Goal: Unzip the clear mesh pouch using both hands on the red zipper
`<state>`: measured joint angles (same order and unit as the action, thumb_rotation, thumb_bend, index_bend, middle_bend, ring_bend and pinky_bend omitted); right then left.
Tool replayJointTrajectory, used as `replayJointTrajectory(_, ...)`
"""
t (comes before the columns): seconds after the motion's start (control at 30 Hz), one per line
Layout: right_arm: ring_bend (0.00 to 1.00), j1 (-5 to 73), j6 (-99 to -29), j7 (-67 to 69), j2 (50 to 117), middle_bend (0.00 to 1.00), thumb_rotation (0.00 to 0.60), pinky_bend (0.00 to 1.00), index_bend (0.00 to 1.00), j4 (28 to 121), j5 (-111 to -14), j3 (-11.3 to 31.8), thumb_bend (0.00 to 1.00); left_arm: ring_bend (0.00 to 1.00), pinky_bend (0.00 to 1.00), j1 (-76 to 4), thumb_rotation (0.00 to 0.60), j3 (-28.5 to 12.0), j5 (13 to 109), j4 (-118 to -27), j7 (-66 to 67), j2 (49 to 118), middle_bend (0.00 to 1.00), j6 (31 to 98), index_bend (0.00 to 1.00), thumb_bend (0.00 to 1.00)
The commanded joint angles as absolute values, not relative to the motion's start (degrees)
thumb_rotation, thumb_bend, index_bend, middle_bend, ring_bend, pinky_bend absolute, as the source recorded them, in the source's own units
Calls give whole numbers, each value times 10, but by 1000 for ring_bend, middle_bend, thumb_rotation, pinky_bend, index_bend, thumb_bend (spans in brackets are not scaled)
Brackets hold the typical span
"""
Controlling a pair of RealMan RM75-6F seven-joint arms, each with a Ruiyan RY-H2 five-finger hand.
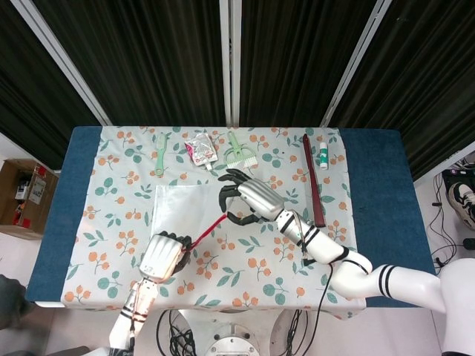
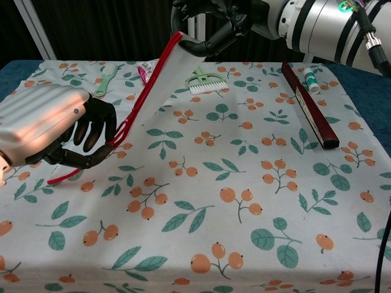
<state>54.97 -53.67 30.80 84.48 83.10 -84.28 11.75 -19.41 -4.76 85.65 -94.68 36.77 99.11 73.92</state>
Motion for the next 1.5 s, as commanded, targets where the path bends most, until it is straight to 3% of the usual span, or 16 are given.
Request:
replayJointTrajectory(0.03, 140, 540, -546, 313, 837, 427, 600, 45, 851, 832, -846, 114, 477, 654, 645, -192, 600, -45, 843, -938, 367, 984, 701, 736, 741, 460)
replayJointTrajectory(0.73, 147, 479, -601, 358, 779, 433, 600, 54, 854, 837, -877, 83, 477, 655, 645, -190, 600, -50, 759, -872, 352, 965, 700, 718, 744, 467)
replayJointTrajectory(1.27, 147, 459, -610, 371, 774, 432, 600, 54, 853, 831, -883, 73, 477, 652, 645, -185, 600, -48, 724, -858, 342, 954, 697, 722, 737, 468)
replayJointTrajectory(1.37, 146, 459, -598, 364, 780, 418, 600, 54, 841, 833, -890, 60, 477, 573, 631, -186, 600, -48, 721, -878, 322, 941, 607, 713, 564, 376)
replayJointTrajectory(1.4, 145, 460, -592, 357, 783, 408, 600, 55, 823, 833, -895, 53, 477, 509, 608, -187, 600, -47, 722, -886, 320, 935, 533, 712, 440, 289)
replayJointTrajectory(1.43, 141, 460, -587, 348, 786, 384, 600, 55, 768, 832, -899, 48, 477, 434, 573, -187, 600, -48, 723, -893, 318, 930, 450, 714, 329, 206)
replayJointTrajectory(1.5, 122, 461, -575, 325, 791, 336, 600, 54, 627, 831, -904, 36, 475, 303, 491, -186, 600, -51, 731, -908, 305, 922, 310, 722, 214, 98)
